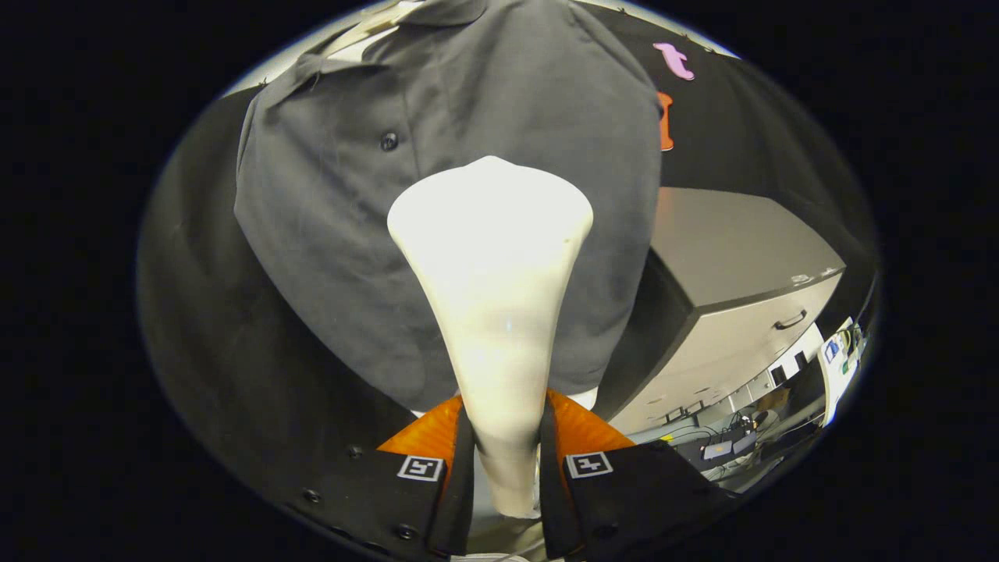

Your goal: Iron the clothes twice with a garment steamer, once on the left side and once on the right side.

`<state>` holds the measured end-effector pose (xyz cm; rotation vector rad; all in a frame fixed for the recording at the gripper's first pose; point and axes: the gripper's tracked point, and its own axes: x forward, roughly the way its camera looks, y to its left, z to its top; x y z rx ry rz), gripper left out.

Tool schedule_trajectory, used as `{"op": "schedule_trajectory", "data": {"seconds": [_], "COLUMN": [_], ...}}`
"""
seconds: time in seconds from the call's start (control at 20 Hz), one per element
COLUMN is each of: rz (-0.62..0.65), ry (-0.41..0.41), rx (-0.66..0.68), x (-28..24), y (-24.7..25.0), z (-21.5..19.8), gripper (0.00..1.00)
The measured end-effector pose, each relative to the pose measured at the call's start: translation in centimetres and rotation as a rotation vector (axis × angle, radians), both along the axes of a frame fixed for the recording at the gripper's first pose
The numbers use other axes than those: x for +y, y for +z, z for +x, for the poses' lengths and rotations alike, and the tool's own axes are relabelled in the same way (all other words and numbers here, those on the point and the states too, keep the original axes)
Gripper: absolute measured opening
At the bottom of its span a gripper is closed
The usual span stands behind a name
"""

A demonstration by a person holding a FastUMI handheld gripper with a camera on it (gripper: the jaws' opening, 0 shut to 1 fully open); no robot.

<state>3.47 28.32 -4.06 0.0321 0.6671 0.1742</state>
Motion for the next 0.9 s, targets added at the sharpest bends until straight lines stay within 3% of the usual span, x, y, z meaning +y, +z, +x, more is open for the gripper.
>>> {"op": "schedule_trajectory", "data": {"seconds": [0.45,0.9], "rz": [0.051,0.048], "ry": [-0.095,-0.125], "rx": [-0.269,-0.411], "x": [-5.7,-9.0], "y": [13.9,21.0], "z": [-1.4,-4.3], "gripper": [0.43,0.43]}}
